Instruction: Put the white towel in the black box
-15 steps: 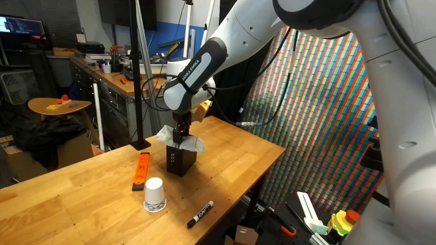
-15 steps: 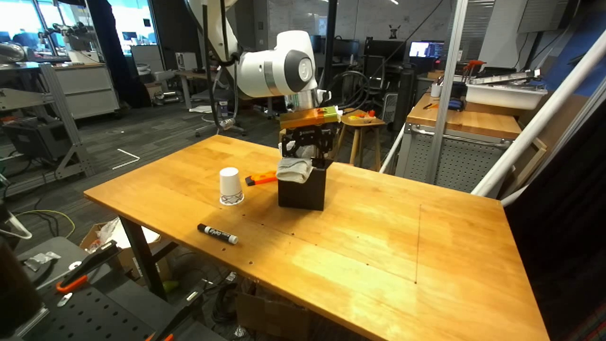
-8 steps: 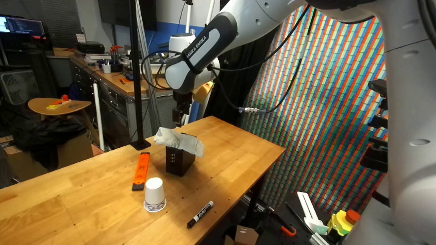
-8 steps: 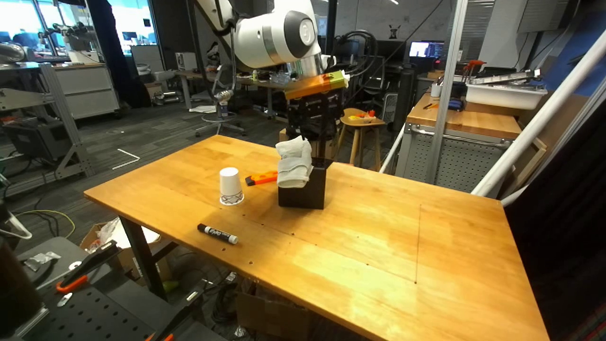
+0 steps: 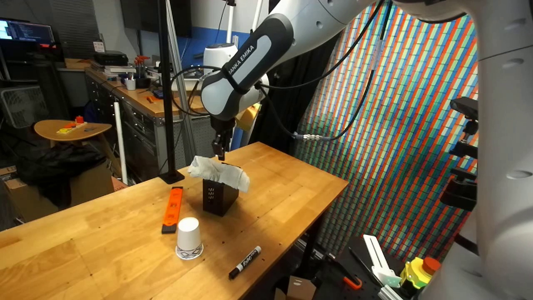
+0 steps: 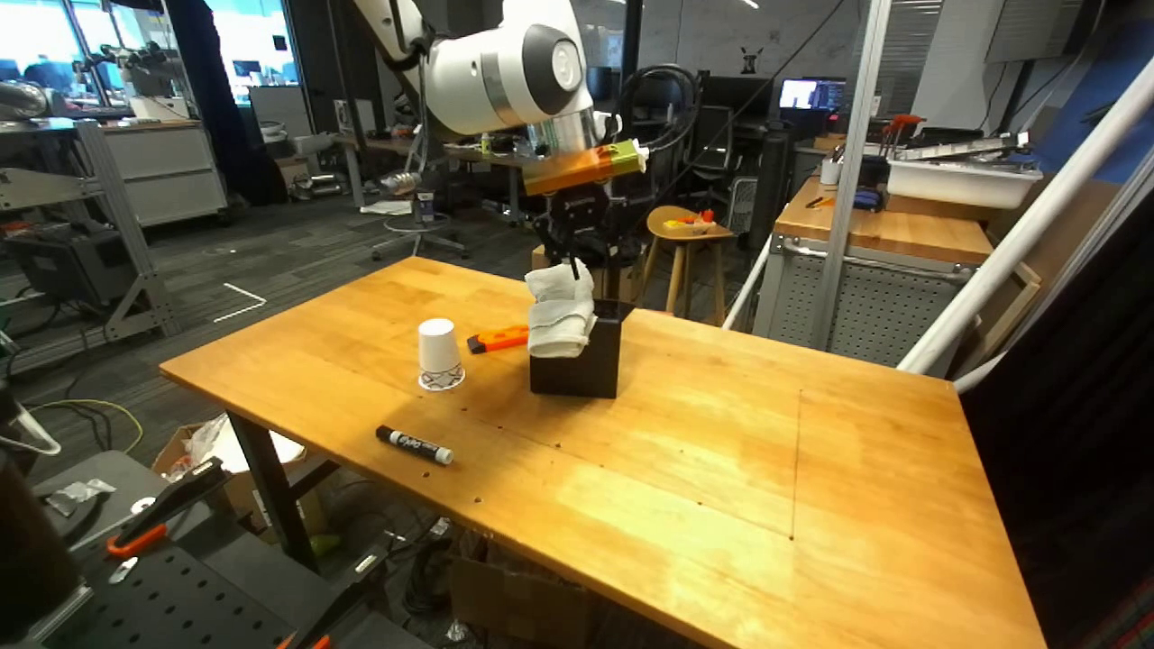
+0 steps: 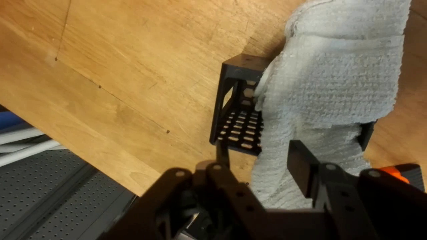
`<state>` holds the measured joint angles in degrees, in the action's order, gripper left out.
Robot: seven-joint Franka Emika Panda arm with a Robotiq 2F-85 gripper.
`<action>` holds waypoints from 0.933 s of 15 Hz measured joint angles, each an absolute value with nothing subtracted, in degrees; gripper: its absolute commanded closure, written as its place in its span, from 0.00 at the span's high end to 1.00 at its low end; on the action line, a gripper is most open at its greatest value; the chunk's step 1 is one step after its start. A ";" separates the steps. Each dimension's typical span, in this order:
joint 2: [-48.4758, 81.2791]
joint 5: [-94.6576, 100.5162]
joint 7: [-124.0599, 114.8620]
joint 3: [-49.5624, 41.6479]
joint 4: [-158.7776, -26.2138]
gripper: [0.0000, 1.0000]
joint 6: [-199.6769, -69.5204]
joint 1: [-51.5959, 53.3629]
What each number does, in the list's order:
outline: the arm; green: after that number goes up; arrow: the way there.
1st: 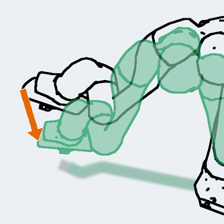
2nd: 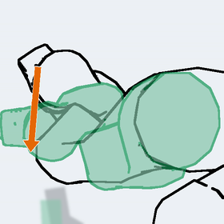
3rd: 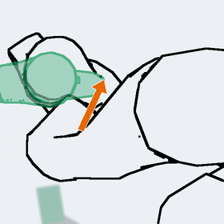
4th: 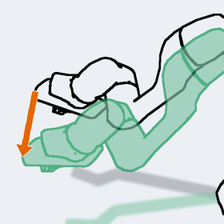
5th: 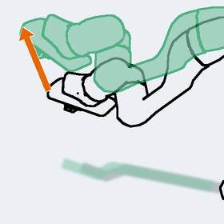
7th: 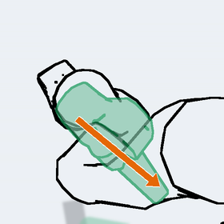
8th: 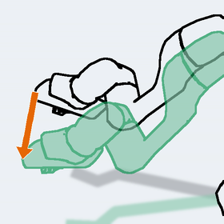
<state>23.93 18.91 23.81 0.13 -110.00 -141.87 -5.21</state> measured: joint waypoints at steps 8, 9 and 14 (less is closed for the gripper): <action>24.51 18.97 23.72 0.13 -113.11 0.00 -142.37 -4.91; 24.61 18.96 23.67 0.15 -113.10 0.00 -142.73 -4.83; 25.66 18.95 23.26 0.29 -113.00 0.00 -143.68 -3.96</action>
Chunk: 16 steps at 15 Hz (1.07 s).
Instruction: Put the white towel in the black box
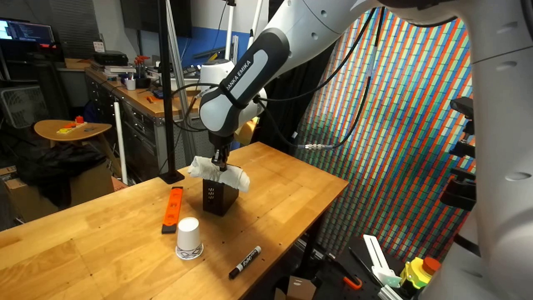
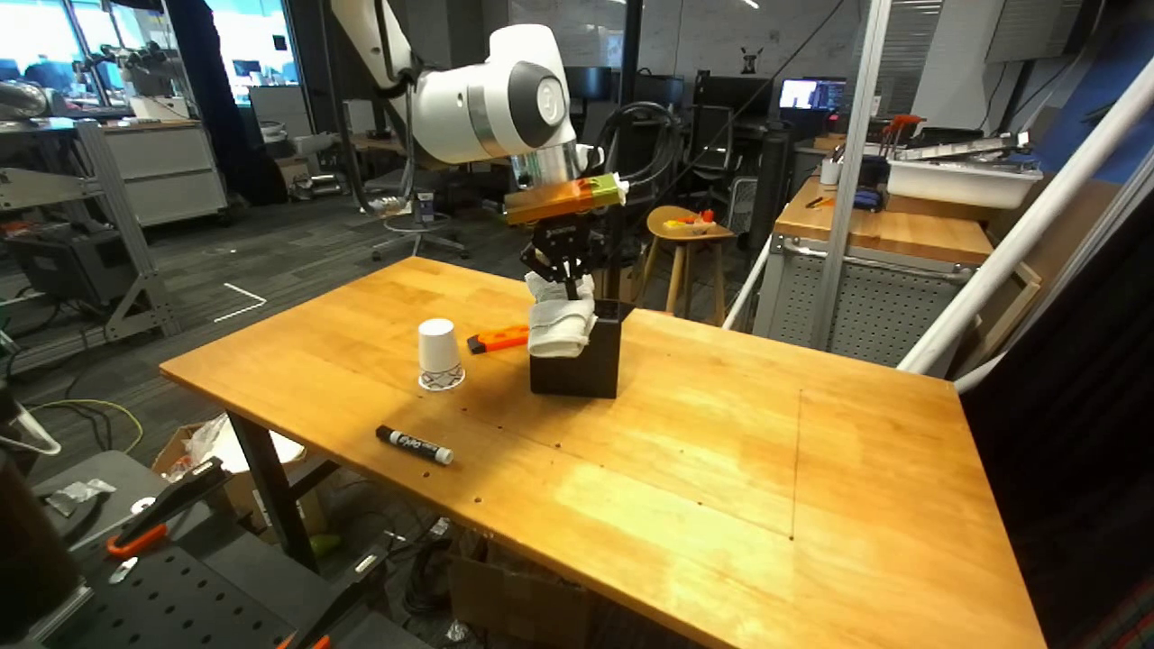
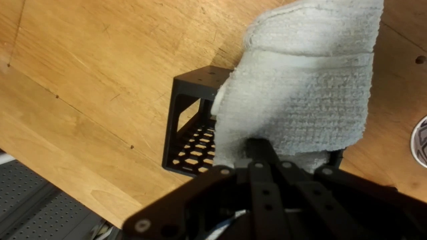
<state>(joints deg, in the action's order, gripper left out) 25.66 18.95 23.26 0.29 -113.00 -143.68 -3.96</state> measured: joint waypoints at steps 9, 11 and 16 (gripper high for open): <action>30.45 18.93 22.15 -0.27 -112.61 0.00 -146.64 -3.42; 31.53 18.72 21.88 -0.27 -112.41 0.00 -147.24 -3.50; 33.38 17.04 21.88 0.02 -112.13 0.00 -147.87 -3.87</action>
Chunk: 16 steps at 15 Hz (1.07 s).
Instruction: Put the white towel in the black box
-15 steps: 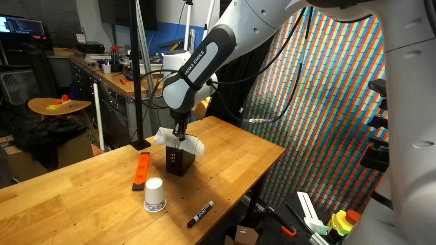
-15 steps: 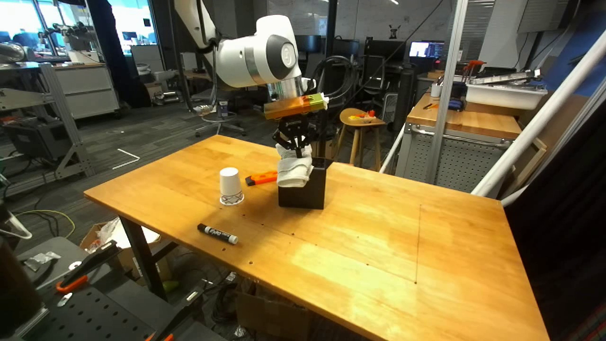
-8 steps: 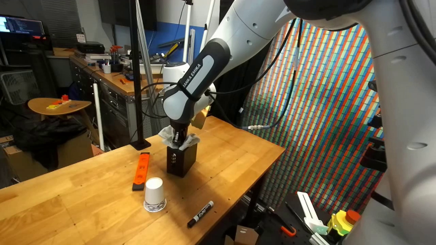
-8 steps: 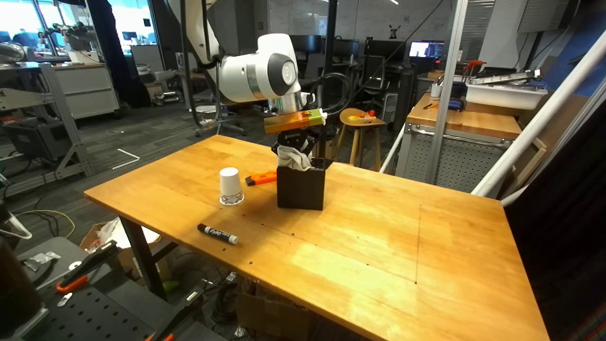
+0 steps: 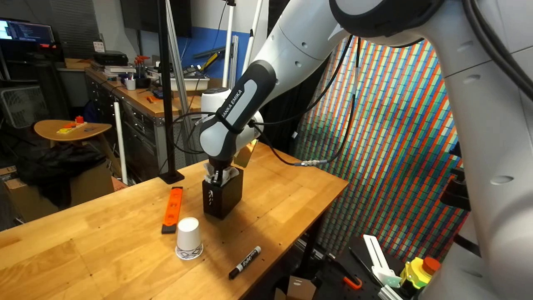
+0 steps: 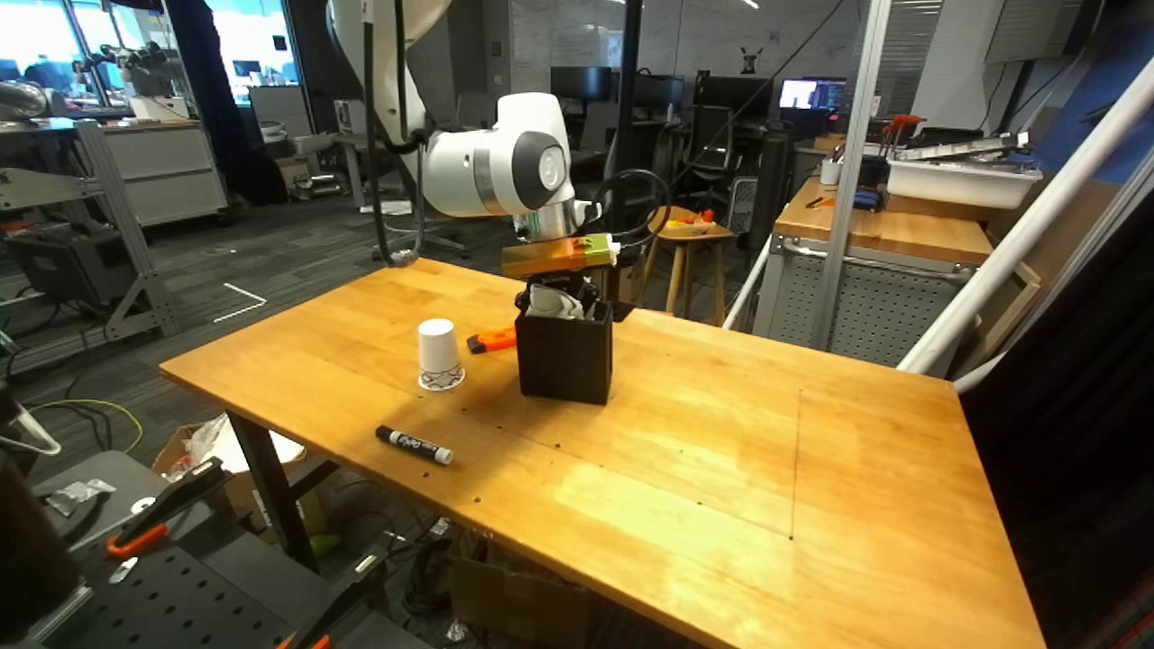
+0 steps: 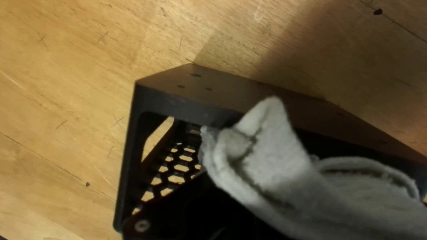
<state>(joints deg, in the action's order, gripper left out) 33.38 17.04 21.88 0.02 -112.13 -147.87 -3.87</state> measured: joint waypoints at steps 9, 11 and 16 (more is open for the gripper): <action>34.80 13.33 23.01 1.94 -111.59 0.00 -147.91 -6.31; 34.43 13.29 23.28 1.88 -111.30 0.00 -147.90 -7.00; 29.87 13.29 24.01 0.95 -111.15 0.00 -147.48 -7.95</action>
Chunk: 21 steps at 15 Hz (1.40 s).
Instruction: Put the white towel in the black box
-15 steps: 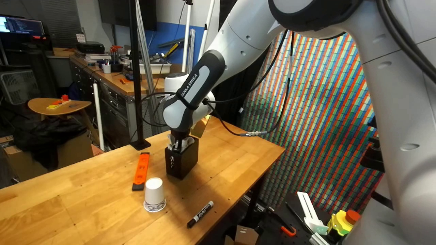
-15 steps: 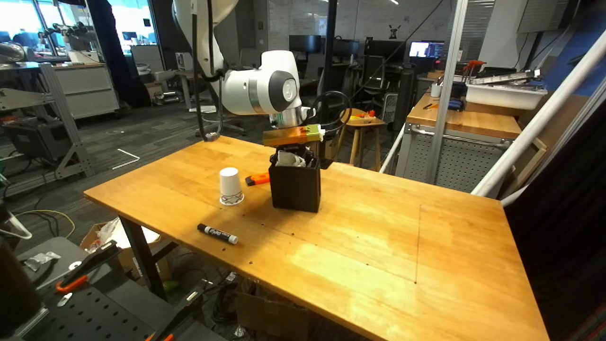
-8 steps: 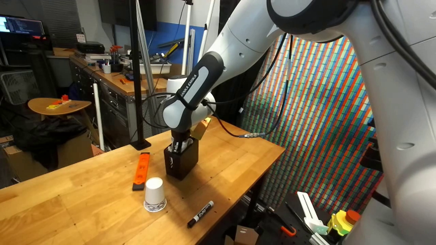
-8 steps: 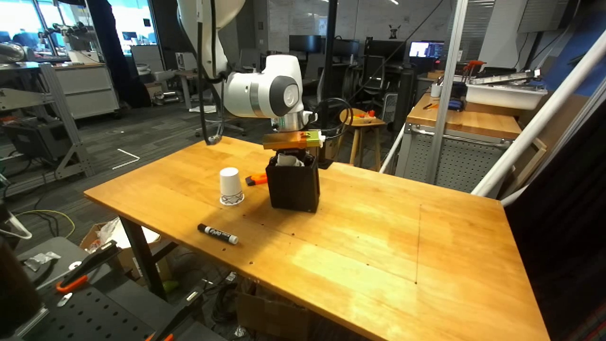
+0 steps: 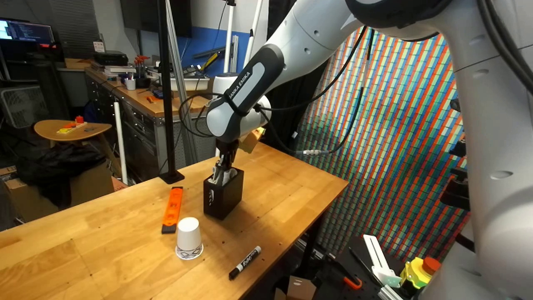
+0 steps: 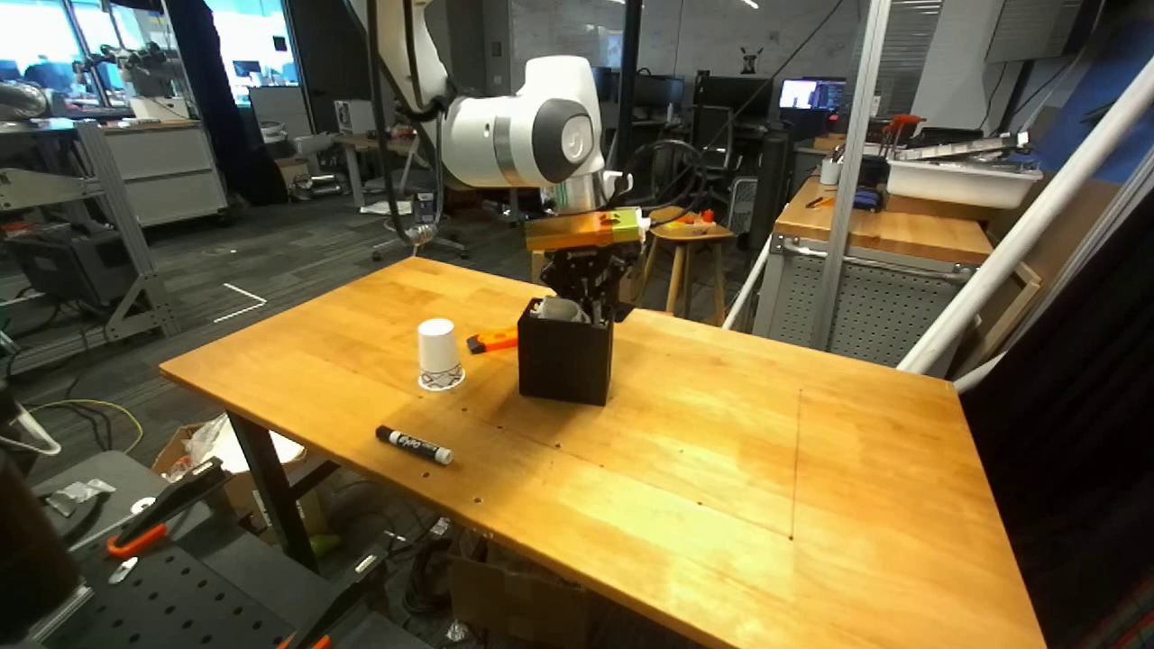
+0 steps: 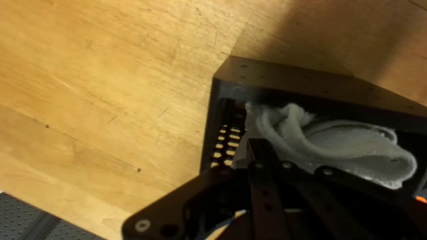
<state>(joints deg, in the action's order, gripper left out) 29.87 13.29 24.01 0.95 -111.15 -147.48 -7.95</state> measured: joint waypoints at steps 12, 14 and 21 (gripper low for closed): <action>15.36 15.00 23.55 0.33 -119.87 0.00 -140.89 -6.49; 13.79 15.10 22.97 0.34 -122.37 0.00 -140.74 -5.58; 12.59 15.92 20.66 0.46 -125.67 0.00 -141.30 -2.15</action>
<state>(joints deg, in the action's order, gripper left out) 12.59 15.92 20.66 0.46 -125.67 -141.30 -2.15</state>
